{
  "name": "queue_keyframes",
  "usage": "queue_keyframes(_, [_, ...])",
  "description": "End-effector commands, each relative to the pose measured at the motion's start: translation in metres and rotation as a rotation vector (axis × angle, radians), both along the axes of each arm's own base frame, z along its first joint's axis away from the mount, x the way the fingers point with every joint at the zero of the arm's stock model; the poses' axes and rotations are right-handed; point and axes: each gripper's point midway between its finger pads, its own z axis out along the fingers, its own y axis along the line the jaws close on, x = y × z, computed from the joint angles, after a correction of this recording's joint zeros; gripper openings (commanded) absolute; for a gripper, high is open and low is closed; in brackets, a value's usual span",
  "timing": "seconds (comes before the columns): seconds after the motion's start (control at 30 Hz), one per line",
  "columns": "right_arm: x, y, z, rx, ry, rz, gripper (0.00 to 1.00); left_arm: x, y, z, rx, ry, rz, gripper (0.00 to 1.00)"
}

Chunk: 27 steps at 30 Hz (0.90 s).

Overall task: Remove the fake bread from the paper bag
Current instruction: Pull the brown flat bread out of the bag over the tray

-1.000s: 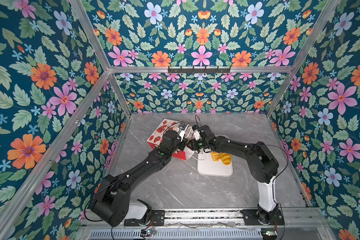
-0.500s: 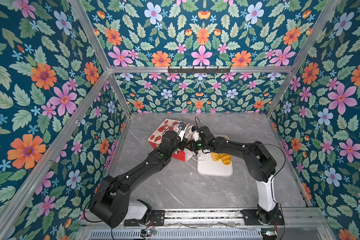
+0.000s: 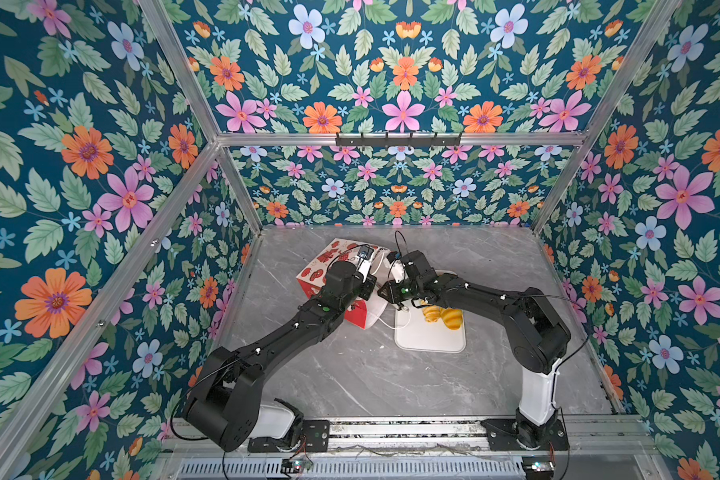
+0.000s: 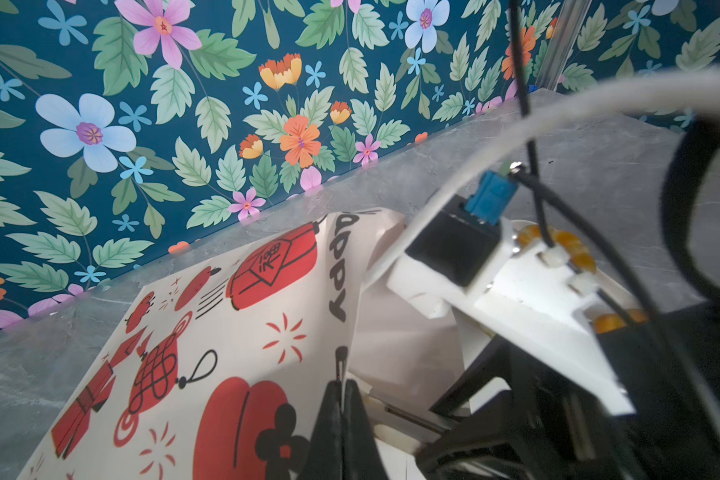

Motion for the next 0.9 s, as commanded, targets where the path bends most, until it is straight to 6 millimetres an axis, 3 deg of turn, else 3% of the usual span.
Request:
queue_keyframes(0.0, [-0.011, -0.008, 0.001, -0.040, 0.010, 0.028, 0.28, 0.008, 0.002, 0.006, -0.016, -0.016, 0.033, 0.00])
queue_keyframes(0.57, [-0.066, -0.042, 0.026, -0.062, 0.061, 0.077, 0.27, 0.034, 0.003, 0.003, -0.067, 0.014, 0.130, 0.00])
queue_keyframes(0.6, [-0.067, -0.045, 0.035, -0.052, 0.041, 0.065, 0.27, 0.035, 0.002, 0.004, -0.070, 0.013, 0.130, 0.00])
queue_keyframes(0.87, [-0.056, -0.058, 0.048, -0.057, -0.057, -0.018, 0.27, 0.036, -0.002, 0.001, -0.089, 0.032, 0.115, 0.00])
